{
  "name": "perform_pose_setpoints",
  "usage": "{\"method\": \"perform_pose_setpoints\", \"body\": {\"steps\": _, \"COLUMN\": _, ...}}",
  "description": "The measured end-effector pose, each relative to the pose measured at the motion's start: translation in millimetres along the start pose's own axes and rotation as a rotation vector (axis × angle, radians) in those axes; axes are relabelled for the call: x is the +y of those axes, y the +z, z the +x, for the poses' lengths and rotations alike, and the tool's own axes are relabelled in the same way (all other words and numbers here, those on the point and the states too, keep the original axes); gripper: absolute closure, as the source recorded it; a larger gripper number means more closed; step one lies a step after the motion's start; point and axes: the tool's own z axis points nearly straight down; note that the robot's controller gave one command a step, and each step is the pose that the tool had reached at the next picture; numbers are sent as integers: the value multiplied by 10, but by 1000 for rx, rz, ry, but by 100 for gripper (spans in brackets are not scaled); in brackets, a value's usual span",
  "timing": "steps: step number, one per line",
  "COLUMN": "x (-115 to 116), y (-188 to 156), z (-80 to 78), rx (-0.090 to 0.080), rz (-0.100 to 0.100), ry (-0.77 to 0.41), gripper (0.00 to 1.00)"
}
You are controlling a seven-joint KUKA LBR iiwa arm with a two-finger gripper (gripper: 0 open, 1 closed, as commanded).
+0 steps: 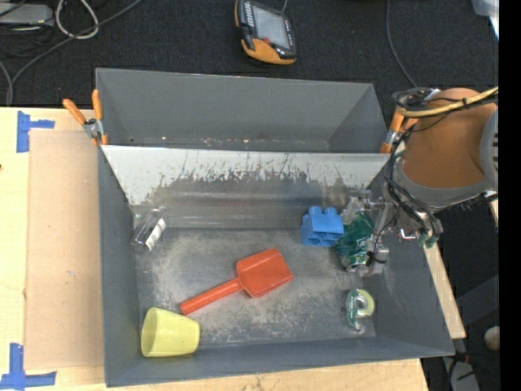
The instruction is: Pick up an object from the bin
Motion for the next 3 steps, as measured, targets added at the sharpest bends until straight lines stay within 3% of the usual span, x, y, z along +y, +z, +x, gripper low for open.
{"method": "perform_pose_setpoints", "body": {"steps": 1, "x": 9, "y": -47, "z": -18, "rx": -7, "rz": 1, "ry": -5, "gripper": 0}}
{"method": "perform_pose_setpoints", "body": {"steps": 2, "x": -472, "y": 970, "z": -244, "rx": -11, "rz": -4, "ry": -368, "gripper": 0}}
{"method": "perform_pose_setpoints", "body": {"steps": 3, "x": -513, "y": 511, "z": -276, "rx": -10, "rz": 1, "ry": -269, "gripper": 0}}
